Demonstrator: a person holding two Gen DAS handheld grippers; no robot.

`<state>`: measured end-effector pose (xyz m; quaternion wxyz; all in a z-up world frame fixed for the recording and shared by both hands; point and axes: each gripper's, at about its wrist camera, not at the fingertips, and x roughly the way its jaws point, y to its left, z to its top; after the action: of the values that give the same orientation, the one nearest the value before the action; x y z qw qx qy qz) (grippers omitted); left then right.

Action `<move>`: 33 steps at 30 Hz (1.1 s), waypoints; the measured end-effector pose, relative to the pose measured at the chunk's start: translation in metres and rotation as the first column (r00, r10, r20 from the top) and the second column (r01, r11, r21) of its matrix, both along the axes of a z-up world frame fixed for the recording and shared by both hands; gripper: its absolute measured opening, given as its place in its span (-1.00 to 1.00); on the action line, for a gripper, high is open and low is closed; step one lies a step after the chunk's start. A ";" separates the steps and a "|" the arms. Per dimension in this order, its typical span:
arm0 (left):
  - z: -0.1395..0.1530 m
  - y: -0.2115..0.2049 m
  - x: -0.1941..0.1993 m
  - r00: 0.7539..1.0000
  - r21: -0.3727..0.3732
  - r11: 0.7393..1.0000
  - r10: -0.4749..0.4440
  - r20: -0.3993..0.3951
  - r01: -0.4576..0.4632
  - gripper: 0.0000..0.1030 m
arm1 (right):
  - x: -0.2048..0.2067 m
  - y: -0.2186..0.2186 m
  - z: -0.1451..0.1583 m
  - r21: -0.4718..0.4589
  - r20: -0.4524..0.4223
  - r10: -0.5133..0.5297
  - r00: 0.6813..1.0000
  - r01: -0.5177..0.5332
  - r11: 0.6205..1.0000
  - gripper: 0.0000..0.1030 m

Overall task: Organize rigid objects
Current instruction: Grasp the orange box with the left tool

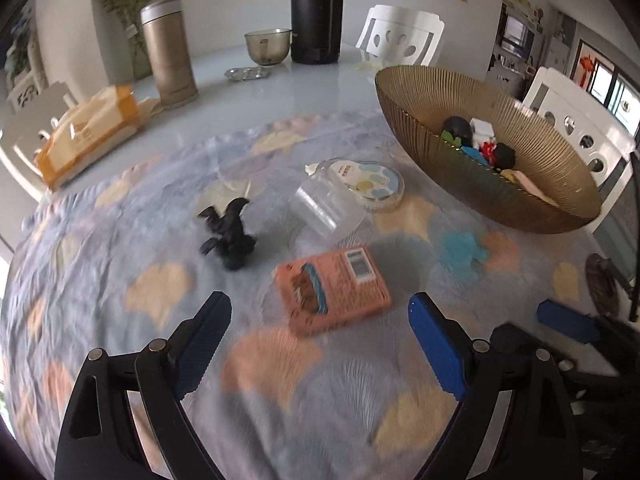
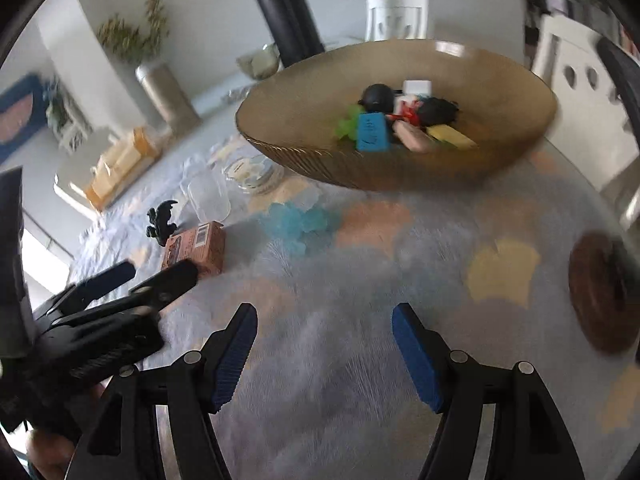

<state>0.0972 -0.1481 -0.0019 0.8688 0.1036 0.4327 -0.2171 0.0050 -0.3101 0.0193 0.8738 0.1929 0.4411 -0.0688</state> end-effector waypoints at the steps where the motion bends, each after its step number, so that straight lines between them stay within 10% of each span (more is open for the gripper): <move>1: -0.002 -0.002 0.003 1.000 0.007 1.000 0.006 0.003 -0.006 0.70 | 0.005 -0.003 0.002 0.017 0.002 -0.002 1.000 0.002 1.000 0.33; 5: -0.010 0.005 0.011 0.999 -0.044 0.999 -0.002 -0.047 0.000 0.14 | 0.026 -0.005 0.003 -0.016 -0.012 0.008 1.000 -0.008 1.000 0.33; 15: -0.009 0.050 0.012 0.994 -0.172 0.983 0.053 -0.095 -0.069 0.13 | 0.067 0.017 -0.007 -0.057 -0.012 0.029 0.999 -0.030 0.998 0.33; 20: -0.010 0.042 0.008 0.996 -0.138 0.989 0.052 -0.071 -0.062 0.13 | 0.073 0.025 -0.010 -0.168 0.003 0.024 1.000 -0.023 0.986 -0.19; 33: -0.001 0.064 -0.029 0.998 -0.108 0.993 0.053 -0.036 -0.057 0.13 | 0.019 0.050 0.002 -0.147 0.049 0.198 0.979 -0.189 0.971 -0.21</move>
<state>0.0682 -0.0843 -0.0027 0.8715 0.0405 0.4374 -0.2180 0.0236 -0.2602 0.0210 0.9013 0.0886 0.4240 -0.0082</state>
